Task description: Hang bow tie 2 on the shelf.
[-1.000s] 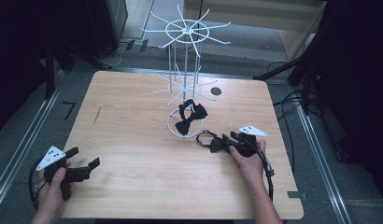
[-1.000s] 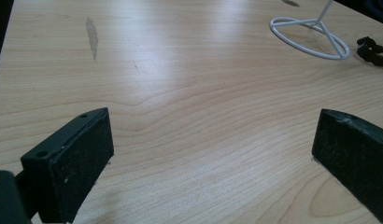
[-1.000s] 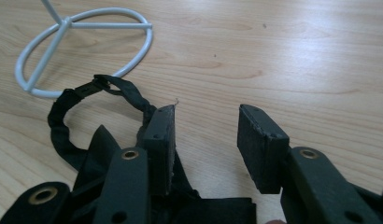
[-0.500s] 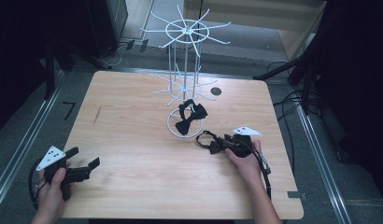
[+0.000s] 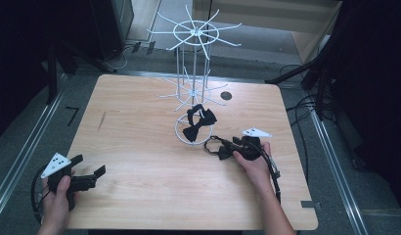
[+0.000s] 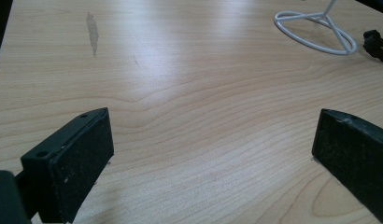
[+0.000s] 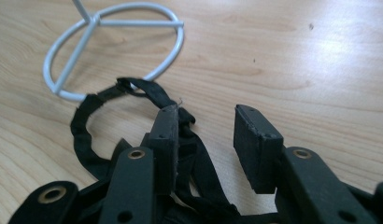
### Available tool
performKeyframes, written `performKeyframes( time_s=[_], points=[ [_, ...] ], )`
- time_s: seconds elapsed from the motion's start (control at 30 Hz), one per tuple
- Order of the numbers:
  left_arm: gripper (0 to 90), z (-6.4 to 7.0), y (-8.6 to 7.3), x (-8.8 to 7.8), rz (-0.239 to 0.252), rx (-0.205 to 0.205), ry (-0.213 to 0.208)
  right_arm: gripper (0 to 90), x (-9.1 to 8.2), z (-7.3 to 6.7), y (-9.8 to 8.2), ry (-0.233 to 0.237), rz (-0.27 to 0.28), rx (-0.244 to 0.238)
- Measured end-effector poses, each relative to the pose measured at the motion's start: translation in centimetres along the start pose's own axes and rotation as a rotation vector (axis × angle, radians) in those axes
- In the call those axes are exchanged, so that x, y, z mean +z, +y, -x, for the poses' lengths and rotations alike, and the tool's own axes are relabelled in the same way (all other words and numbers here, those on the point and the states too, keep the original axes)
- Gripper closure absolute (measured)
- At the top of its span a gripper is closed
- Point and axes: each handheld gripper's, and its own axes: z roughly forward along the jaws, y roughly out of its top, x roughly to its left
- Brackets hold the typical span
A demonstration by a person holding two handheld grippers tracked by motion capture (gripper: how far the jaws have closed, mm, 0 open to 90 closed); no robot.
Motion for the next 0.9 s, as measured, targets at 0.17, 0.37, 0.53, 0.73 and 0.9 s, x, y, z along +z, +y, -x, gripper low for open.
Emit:
performKeyframes(
  time_s=[0.17, 0.37, 0.53, 0.73, 0.9],
  points=[
    [0.0, 0.0, 0.2, 0.5, -0.021, -0.014, 0.008, 70.0, 0.3, 0.0, -0.1, -0.026, -0.018, -0.016],
    [0.0, -0.1, 0.4, 0.8, -0.009, -0.056, 0.045, 80.7, 0.8, -0.3, -0.1, -0.041, -0.024, -0.036],
    [0.0, 0.0, 0.2, 0.4, 0.025, -0.035, 0.035, 90.0, 0.6, -0.3, 0.2, -0.091, 0.013, -0.049],
    [0.0, 0.2, 0.0, 0.1, 0.034, -0.014, 0.021, 90.0, -0.3, 0.0, 0.8, -0.095, 0.087, -0.023],
    [0.0, 0.2, 0.0, 0.0, 0.043, -0.028, 0.014, 90.0, -1.9, -0.3, 1.5, -0.083, 0.172, -0.006]
  ],
)
